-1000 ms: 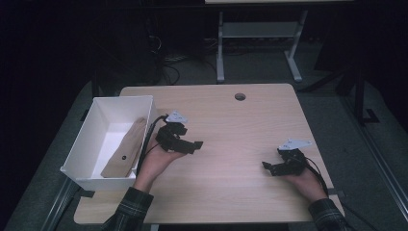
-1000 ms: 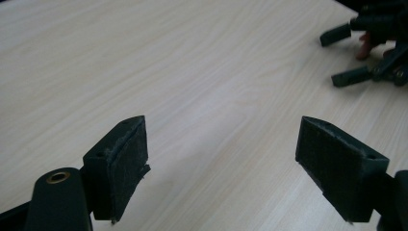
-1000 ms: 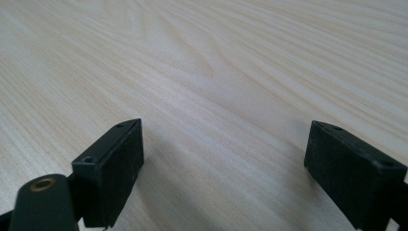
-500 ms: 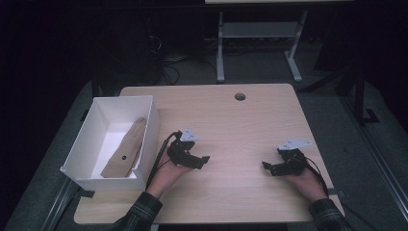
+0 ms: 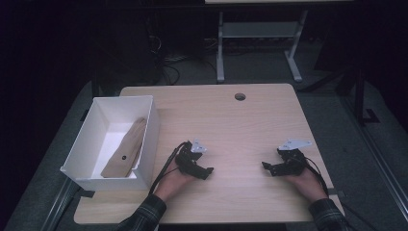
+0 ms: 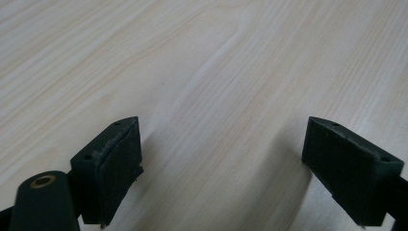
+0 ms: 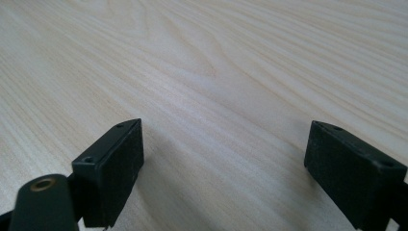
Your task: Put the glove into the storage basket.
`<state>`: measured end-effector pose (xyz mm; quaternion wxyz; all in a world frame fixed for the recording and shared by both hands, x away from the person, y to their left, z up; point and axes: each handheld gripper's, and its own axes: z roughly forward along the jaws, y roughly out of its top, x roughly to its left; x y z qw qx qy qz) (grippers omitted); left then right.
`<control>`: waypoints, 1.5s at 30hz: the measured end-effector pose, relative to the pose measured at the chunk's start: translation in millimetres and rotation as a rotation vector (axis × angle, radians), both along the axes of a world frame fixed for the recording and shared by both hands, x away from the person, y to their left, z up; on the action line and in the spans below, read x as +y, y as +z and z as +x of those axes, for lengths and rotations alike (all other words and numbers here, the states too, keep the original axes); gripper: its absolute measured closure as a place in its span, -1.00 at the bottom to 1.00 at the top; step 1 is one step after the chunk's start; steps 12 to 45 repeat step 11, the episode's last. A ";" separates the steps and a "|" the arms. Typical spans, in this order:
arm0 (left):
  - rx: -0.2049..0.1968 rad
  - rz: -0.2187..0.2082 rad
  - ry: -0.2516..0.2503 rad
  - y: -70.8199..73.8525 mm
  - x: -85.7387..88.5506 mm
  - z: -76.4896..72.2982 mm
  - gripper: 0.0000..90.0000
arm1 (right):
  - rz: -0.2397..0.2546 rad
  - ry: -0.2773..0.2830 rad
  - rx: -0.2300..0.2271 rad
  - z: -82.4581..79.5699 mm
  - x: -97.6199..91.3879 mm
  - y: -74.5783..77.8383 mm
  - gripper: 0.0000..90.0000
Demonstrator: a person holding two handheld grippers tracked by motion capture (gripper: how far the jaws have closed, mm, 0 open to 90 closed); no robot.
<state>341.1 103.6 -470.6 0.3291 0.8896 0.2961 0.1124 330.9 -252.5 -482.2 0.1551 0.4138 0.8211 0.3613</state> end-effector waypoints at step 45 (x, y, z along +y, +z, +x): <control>-0.053 -0.077 -0.019 -7.7 3.9 -4.0 -0.72 | -0.008 0.008 -0.001 -0.3 -0.4 0.0 -0.71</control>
